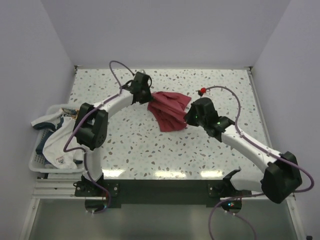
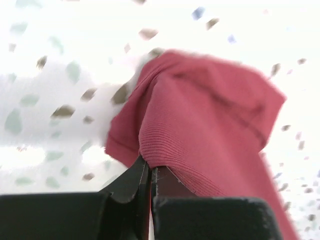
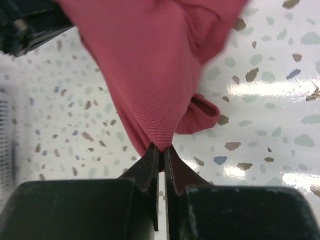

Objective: Fold and stack the tank tops
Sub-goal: Flatten the tank top out

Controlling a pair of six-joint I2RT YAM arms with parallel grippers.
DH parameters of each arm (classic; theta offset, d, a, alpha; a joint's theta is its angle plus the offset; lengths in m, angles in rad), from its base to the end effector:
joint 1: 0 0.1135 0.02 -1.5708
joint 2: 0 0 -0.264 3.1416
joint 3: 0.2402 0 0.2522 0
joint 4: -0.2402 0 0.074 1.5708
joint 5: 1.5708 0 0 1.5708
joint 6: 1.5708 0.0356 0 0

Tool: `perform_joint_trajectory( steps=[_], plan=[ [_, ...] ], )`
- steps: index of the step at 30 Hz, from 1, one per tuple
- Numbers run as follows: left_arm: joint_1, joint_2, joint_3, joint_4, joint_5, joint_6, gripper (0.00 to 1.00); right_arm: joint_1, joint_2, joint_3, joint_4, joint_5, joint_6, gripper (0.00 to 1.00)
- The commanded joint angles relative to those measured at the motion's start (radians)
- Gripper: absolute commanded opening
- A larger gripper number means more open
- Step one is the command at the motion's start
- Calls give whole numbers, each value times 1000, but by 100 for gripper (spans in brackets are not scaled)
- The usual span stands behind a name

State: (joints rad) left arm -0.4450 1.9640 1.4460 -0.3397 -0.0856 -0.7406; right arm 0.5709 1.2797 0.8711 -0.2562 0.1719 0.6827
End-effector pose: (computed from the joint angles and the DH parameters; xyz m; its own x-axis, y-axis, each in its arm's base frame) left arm 0.3942 -0.1846 0.2054 -0.7592 -0.3827 -0.5265 -0.1813 0.9012 -0.3937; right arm 0.2378 0.1455 0.2568 -0.6672 0.3103 -0.6772 0.0023 0.9100 0.4147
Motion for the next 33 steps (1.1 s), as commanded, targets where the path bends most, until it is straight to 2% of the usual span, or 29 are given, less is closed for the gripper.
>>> perform_joint_trajectory(
  steps=[1,5,9,13,16,17,18,20,21,23,24,25,27,28,29,31,33],
  plan=[
    [9,19,230,-80,-25,72,0,3,-112,63,-112,20,2,0],
    [9,41,402,-131,12,105,0,3,-134,187,-172,80,-51,0],
    [9,78,589,-197,17,135,0,-8,-83,351,-225,136,-92,0],
    [29,69,617,-193,30,156,0,-6,-94,399,-216,106,-101,0],
    [52,17,507,-171,11,165,0,13,-97,387,-222,63,-94,0],
    [60,-35,449,-153,7,162,0,56,-98,364,-222,63,-91,0],
    [69,-63,322,-128,9,152,0,84,-97,347,-224,66,-84,0],
    [97,-134,199,-70,17,138,0,163,-88,297,-197,54,-43,0],
    [107,-154,97,-55,23,133,5,193,-80,234,-178,49,-25,0],
    [134,-206,16,-29,17,130,16,278,-12,169,-98,28,17,0],
    [140,-220,-43,-25,14,130,41,299,19,166,-83,11,24,0],
    [150,-237,-68,-25,7,130,53,314,56,167,-62,0,26,10],
    [157,-287,-136,-16,4,133,67,325,111,177,-52,12,5,28],
    [155,-304,-153,-12,-3,135,70,322,118,184,-63,38,-8,46],
    [157,-341,-170,-15,-5,138,73,308,122,209,-80,64,-26,54],
    [157,-376,-225,-27,-6,132,77,287,115,227,-107,115,-77,67],
    [157,-441,-310,-15,6,109,76,216,95,232,-100,92,-112,70]
  ],
)
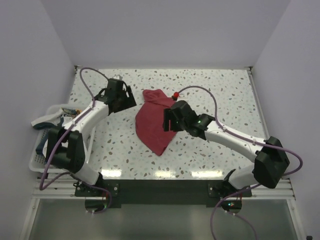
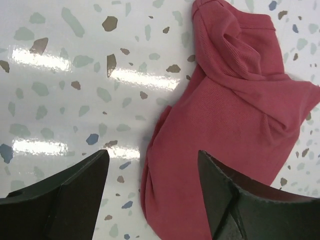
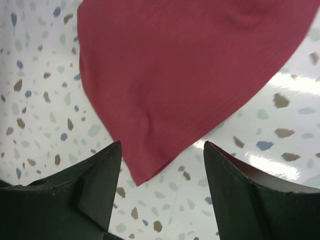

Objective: Fold and stack the tank tops
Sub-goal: Flatten the tank top out

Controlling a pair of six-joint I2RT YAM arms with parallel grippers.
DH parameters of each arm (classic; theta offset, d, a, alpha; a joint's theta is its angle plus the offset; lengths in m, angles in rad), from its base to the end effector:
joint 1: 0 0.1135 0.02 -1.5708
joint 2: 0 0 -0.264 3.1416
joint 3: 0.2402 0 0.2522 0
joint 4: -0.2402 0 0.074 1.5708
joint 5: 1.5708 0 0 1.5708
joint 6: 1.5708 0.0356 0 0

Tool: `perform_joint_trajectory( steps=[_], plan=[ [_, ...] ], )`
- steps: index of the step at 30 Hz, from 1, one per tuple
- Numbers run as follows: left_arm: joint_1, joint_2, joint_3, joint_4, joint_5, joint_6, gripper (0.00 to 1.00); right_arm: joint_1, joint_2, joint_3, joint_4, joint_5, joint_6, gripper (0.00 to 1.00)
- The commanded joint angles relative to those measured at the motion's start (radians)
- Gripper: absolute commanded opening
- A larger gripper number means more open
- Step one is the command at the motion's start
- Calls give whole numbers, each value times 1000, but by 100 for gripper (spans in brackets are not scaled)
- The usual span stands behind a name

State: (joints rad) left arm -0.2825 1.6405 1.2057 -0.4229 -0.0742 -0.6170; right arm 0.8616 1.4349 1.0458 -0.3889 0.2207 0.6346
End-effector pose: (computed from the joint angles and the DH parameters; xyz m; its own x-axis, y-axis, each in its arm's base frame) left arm 0.3440 -0.0971 0.2453 -0.7263 -0.3900 -0.5660 -0.2315 0.9141 -0.3328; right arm 0.2085 0.2310 0.2613 -0.7469 0.0180 -0.6647 -0.2435 0.9228 0.2986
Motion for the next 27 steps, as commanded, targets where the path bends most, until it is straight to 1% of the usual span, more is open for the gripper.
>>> perform_joint_trajectory(
  steps=[1,2,3,5,6,7,8,9,10,11,12,13,14,17,20,22,24,27],
  plan=[
    [-6,-140,-104,76,20,-24,76,-105,-62,57,38,19,-76,71],
    [-7,-181,-139,81,33,-32,74,-165,-60,56,42,3,-87,71],
    [-14,-203,-211,88,48,-55,66,-191,-53,60,47,-6,-117,71],
    [-33,-267,-285,113,97,-81,61,-254,2,86,47,-3,-148,70],
    [-79,-284,-346,110,96,-107,55,-278,34,97,65,-21,-179,68],
    [-110,-301,-374,110,96,-124,54,-301,63,106,80,-49,-190,66],
    [-145,-333,-402,111,94,-142,54,-341,121,115,103,-116,-199,65],
    [-211,-346,-453,108,90,-189,54,-358,148,118,160,-144,-226,65],
    [-239,-360,-481,118,106,-217,54,-371,175,125,182,-164,-243,64],
    [-262,-387,-544,133,126,-242,56,-384,238,150,199,-167,-262,64],
    [-291,-398,-572,148,143,-291,58,-391,268,164,212,-170,-301,63],
    [-305,-413,-599,177,168,-309,61,-397,300,175,249,-173,-318,63],
    [-314,-436,-636,191,177,-329,66,-410,356,204,263,-190,-334,63],
    [-348,-438,-650,208,185,-328,73,-447,461,278,286,-217,-371,63],
    [-368,-410,-641,243,215,-325,75,-472,518,342,292,-238,-403,63],
    [-397,-368,-629,256,228,-322,75,-478,551,370,286,-224,-427,63],
    [-432,-344,-615,253,211,-331,75,-483,562,378,289,-189,-440,63],
    [-461,-320,-615,253,182,-354,73,-498,567,388,294,-198,-437,63]
  ],
)
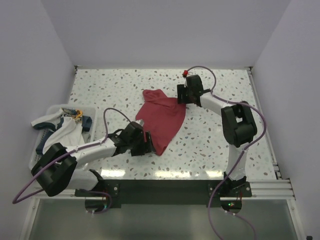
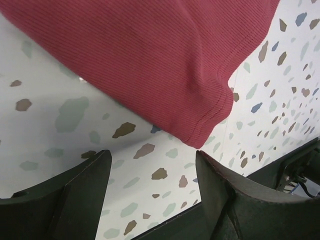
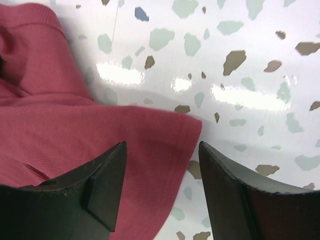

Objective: Fold and stack the tank tops
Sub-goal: Flatten the tank top out

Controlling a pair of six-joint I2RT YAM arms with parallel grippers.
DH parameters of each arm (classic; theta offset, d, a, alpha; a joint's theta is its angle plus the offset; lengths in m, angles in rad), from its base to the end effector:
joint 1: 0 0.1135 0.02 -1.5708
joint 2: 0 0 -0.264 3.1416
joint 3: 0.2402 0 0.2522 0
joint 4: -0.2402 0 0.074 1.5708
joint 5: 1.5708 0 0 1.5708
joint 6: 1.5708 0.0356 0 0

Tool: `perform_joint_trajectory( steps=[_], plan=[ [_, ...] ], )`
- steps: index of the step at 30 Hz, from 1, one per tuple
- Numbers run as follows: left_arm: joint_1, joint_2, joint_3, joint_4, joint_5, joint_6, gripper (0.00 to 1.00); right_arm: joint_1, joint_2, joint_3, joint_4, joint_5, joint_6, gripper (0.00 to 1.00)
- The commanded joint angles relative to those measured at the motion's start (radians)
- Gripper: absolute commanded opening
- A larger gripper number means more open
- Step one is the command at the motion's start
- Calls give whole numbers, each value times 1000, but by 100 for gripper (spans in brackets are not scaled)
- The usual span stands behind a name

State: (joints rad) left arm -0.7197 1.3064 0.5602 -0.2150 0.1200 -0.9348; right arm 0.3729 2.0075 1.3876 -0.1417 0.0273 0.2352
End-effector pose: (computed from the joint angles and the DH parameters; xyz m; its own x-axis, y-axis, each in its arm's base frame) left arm 0.1733 -0.1576 0.1564 -0.9342 -0.2433 -0.2611 -0.0767 0.8514 -0.5189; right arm 0.4150 0.1613 0.1836 -0.7055 -0.0259 -0.7082 -0.1865 0.9709 0.1503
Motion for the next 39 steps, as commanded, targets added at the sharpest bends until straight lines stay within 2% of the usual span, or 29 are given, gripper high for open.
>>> perform_joint_trajectory(
  steps=[1,7,12,13,19,21,24,25,26,27,28,31,35,39],
  plan=[
    [-30,20,38,39,-26,-39,73,-12,-4,48,48,-3,-39,63],
    [-47,66,81,31,-69,-44,72,-20,37,83,48,-1,-59,63],
    [-81,123,118,19,-88,-62,66,-40,86,120,54,-12,-77,62],
    [-89,138,130,13,-95,-64,61,-49,92,135,54,-24,-79,61],
    [-129,175,159,-46,-175,-82,60,-61,122,140,59,-99,-102,61],
    [-130,188,164,-43,-190,-84,55,-60,125,133,60,-115,-99,61],
    [-126,218,193,-59,-219,-69,33,-61,116,100,70,-130,-74,54],
    [-115,226,225,-88,-235,-52,22,-61,108,70,77,-147,-62,47],
    [-107,225,236,-96,-249,-42,17,-61,102,53,99,-155,-53,44],
    [-97,220,242,-101,-262,-33,13,-61,96,38,106,-161,-45,43],
    [-84,202,245,-103,-267,-26,3,-61,89,18,109,-170,-39,43],
    [-9,163,250,-130,-279,8,0,-61,74,-7,91,-161,-7,32],
    [119,99,248,-190,-312,66,0,-61,12,-62,54,-141,94,3],
    [218,34,244,-237,-344,112,0,-61,-117,-183,2,-48,237,0]
  ],
)
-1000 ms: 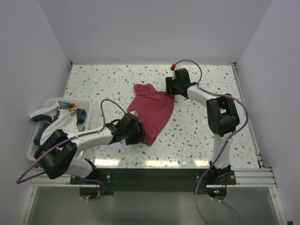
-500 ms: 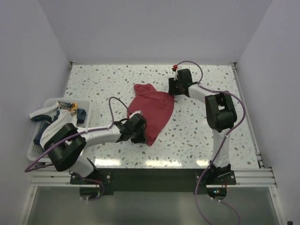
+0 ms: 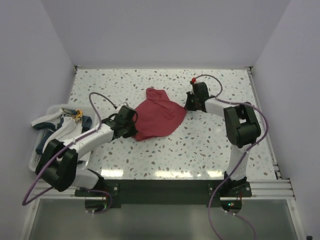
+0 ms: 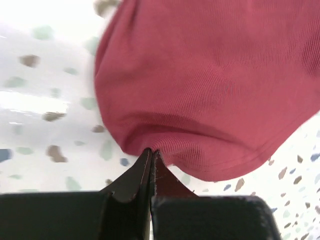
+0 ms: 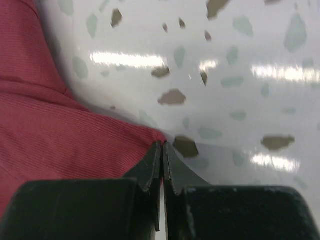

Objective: Fold and stack the tank tops
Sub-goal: Flatten the tank top out

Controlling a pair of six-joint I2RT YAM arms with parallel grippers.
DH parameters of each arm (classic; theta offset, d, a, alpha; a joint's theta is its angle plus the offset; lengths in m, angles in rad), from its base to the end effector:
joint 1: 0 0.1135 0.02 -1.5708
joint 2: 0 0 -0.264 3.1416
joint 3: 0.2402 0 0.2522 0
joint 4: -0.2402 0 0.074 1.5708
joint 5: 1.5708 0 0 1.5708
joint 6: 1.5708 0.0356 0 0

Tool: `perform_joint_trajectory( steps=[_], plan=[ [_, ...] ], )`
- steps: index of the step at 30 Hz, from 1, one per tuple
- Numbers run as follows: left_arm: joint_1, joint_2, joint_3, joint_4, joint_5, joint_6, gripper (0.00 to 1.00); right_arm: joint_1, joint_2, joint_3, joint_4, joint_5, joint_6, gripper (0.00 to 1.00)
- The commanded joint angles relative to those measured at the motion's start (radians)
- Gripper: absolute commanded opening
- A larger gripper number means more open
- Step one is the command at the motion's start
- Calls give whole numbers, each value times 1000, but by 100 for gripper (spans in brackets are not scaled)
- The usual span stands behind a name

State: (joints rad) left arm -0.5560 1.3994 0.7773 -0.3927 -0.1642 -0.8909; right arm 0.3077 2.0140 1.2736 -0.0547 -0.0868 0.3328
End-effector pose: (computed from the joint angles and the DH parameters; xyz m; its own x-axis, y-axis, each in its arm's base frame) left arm 0.2295 -0.1358 0.1870 -0.8015 -0.4052 -0.4398 -0.2797 0.9041 -0.3231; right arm 0.4100 0.1335 0.1529 -0.7605 0.0998 -0.6416 -0.1176 0.9506 0.2872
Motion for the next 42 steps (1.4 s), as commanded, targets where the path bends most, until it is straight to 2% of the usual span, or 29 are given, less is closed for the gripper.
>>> perform_joint_trajectory(
  steps=[1,5,7,9,10,12,13,14,15,17,18,21,22,26,32,35,39,42],
  plan=[
    [95,-77,16,-66,-58,75,0,5,-156,-147,-86,79,173,0],
    [146,-109,-15,-81,-17,115,0,59,-368,-365,-43,119,256,0],
    [146,-126,-48,-83,5,118,0,148,-486,-448,-66,186,262,1],
    [146,-148,-88,-71,53,119,0,242,-570,-505,-79,220,273,14],
    [146,-155,-101,-61,70,119,0,264,-586,-516,-88,232,285,25],
    [146,-175,-125,-60,91,119,0,286,-612,-540,-109,263,287,35],
    [146,-180,-128,-70,89,121,0,286,-630,-546,-111,309,276,44],
    [146,-181,-130,-77,89,121,2,286,-635,-545,-120,334,262,47],
    [146,-191,-133,-81,88,119,19,286,-633,-533,-131,344,252,50],
    [145,-200,-138,-90,88,116,36,286,-611,-508,-146,374,206,54],
    [145,-206,-142,-92,91,115,49,286,-603,-488,-145,378,195,54],
    [146,-218,-142,-112,89,109,62,284,-574,-464,-142,395,167,54],
    [145,-223,-144,-118,89,104,64,286,-571,-461,-140,404,160,54],
    [143,-240,-167,-123,104,102,64,252,-531,-445,-105,389,117,53],
    [137,-226,-205,-97,123,104,61,143,-472,-444,1,204,72,53],
    [137,-203,-197,-80,111,113,61,142,-449,-439,50,127,60,54],
    [137,-163,-194,-32,115,121,59,143,-403,-428,50,102,57,54],
    [137,-134,-194,-5,118,122,53,142,-379,-425,73,110,60,54]
  ],
)
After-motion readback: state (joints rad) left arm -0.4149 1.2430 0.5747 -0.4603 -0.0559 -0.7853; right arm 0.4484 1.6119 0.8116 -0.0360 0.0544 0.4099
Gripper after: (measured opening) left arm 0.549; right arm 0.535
